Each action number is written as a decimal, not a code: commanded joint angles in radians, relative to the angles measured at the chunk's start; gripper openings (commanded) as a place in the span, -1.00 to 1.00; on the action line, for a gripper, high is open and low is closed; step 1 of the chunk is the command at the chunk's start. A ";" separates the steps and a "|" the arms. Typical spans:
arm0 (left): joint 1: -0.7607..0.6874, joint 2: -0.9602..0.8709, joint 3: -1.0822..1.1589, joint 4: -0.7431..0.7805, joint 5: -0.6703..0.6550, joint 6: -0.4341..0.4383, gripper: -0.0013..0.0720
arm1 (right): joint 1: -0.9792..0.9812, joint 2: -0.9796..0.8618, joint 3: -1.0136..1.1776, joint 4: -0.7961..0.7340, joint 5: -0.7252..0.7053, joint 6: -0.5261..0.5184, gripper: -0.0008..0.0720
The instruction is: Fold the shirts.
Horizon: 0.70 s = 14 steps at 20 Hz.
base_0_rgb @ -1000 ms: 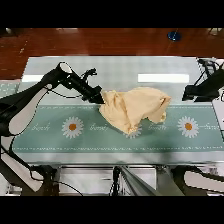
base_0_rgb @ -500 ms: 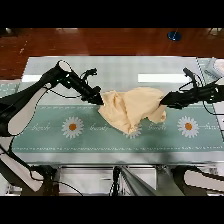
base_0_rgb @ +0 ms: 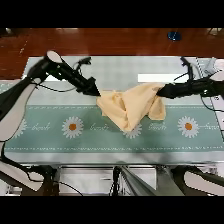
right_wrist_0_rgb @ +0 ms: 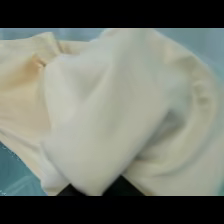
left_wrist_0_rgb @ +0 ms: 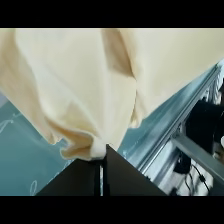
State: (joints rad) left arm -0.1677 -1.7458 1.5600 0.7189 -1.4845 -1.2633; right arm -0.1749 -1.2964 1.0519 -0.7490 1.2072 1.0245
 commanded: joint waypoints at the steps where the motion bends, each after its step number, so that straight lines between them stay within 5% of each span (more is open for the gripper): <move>1: 0.086 0.168 0.125 -0.001 0.020 0.014 -0.89 | -0.058 0.166 0.122 -0.010 0.043 0.032 -0.92; 6: 0.216 0.502 0.322 -0.001 0.123 0.015 -0.89 | -0.143 0.425 0.412 -0.074 -0.002 0.053 -0.92; 11: 0.230 0.803 0.344 0.060 0.308 0.040 -0.89 | -0.143 0.533 0.553 -0.217 0.000 0.217 -0.92; 14: 0.230 0.916 0.343 0.119 0.298 0.034 -0.89 | -0.143 0.573 0.553 -0.208 0.058 0.311 -0.92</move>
State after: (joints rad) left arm 0.0559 -0.9485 1.8950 0.7788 -1.2259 -1.2282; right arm -0.3149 -0.7723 1.5753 -0.9287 1.2255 1.2308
